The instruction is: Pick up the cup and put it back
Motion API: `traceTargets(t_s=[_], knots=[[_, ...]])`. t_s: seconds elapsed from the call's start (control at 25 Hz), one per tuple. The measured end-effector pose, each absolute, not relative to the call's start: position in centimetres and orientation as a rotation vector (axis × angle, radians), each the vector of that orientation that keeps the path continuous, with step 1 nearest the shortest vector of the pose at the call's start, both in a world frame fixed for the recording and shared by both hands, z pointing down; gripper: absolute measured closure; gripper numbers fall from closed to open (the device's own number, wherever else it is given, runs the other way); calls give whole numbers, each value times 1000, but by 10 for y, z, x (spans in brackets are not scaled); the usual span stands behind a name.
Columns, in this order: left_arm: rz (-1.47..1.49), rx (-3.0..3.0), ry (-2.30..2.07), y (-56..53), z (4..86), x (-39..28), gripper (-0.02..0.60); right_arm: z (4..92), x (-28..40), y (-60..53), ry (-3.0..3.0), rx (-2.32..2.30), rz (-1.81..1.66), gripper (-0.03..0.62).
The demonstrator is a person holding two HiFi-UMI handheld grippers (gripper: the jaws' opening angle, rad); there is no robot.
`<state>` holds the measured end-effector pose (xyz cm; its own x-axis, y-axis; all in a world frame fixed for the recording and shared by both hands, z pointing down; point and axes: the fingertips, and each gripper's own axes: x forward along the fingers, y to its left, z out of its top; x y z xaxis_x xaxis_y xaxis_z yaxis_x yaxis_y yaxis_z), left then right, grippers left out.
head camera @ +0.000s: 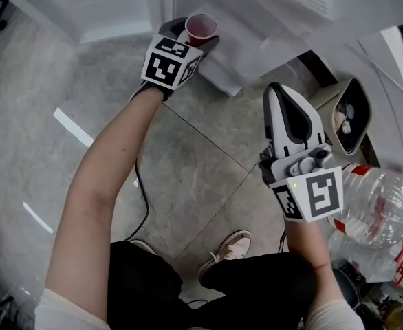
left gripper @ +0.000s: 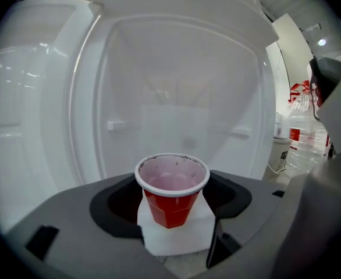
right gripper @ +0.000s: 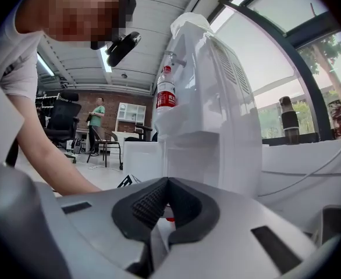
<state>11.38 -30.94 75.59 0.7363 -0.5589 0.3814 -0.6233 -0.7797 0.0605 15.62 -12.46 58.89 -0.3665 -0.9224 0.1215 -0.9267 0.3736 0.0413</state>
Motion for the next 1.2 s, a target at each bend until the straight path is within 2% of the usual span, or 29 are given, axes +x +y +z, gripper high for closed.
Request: traceTargets(t_s=[0.24, 0.52, 1.2], knots=[[686, 2834, -940, -289, 749, 79, 249, 592, 143, -138, -2507, 1695, 59, 574], [464, 2771, -990, -268, 711, 33, 255, 589, 143, -153, -2504, 1736, 53, 574], [144, 2620, -1050, -189, 592, -89, 258, 584, 158, -156, -2506, 1785, 79, 574]])
